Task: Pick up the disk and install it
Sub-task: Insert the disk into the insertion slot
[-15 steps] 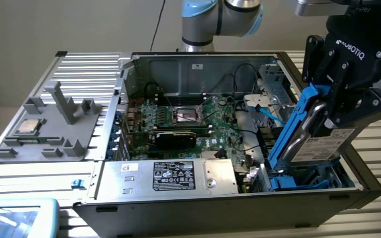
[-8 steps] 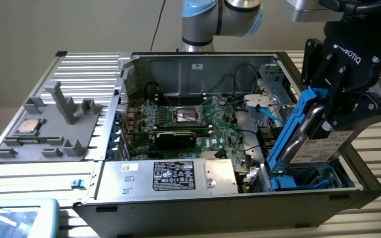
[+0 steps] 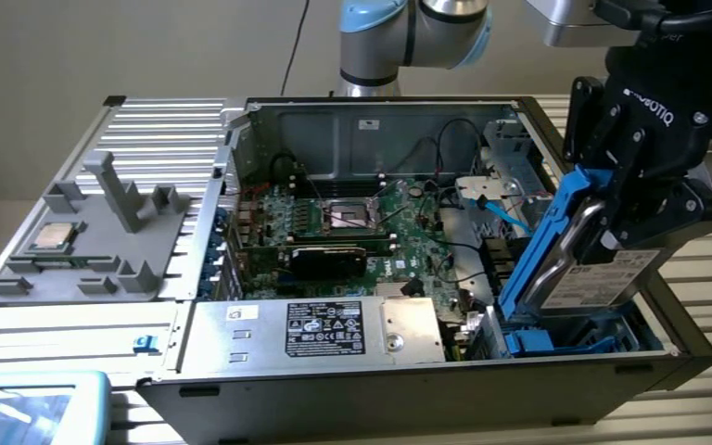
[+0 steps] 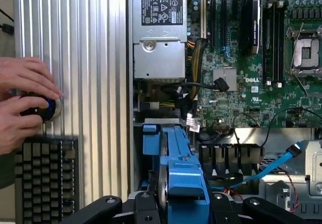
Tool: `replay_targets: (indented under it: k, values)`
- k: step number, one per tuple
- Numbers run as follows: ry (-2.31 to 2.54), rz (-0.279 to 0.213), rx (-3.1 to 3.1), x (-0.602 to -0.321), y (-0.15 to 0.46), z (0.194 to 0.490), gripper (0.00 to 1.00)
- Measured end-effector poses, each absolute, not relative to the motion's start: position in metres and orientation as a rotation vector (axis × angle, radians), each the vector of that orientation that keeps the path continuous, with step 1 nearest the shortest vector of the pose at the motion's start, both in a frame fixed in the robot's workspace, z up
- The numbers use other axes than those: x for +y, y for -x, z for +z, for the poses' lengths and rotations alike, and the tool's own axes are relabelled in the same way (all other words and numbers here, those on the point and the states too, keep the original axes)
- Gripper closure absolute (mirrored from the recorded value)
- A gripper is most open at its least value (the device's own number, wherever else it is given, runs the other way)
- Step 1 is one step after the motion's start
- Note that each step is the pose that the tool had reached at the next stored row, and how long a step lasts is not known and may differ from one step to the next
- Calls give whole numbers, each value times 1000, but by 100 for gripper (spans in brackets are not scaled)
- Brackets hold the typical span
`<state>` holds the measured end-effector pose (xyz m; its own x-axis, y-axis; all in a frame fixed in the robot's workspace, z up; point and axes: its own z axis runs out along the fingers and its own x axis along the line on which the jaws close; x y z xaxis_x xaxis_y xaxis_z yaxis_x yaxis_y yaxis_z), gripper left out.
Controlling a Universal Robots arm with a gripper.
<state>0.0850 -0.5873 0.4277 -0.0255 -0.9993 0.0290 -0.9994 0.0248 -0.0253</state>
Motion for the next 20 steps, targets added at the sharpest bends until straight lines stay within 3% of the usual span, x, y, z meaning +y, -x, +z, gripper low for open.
replay_targets:
  k: [20]
  values:
    - [-2169,37,-2287,-588,-84,428,63]
